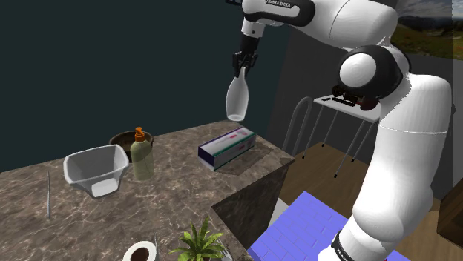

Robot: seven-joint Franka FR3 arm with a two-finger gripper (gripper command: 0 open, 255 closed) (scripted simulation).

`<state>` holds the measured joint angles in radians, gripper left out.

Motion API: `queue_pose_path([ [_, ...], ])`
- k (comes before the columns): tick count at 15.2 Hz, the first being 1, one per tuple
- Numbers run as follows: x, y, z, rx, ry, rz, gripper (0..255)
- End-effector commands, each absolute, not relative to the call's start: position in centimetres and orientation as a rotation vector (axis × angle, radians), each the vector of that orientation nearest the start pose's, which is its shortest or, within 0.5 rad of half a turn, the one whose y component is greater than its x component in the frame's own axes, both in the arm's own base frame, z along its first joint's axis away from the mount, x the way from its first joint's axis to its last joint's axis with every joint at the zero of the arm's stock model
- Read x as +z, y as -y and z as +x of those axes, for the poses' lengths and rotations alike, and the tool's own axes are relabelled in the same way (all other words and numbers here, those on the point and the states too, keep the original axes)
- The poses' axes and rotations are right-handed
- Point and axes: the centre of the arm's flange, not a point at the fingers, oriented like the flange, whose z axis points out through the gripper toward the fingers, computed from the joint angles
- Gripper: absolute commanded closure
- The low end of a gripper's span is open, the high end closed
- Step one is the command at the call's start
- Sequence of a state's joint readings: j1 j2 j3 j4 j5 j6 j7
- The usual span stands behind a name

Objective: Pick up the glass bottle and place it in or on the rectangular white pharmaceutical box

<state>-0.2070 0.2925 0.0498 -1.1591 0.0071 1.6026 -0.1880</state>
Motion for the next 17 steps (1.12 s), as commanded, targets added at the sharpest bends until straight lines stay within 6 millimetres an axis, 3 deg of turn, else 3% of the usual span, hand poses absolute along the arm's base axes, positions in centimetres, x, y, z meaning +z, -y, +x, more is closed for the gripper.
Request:
queue_pose_path([
  [1, 63.6, 10.7, 63.6, -0.242, 0.044, -3.137, 255],
  [17, 55.1, 10.7, 63.6, -0.242, 0.044, -3.137, 255],
])
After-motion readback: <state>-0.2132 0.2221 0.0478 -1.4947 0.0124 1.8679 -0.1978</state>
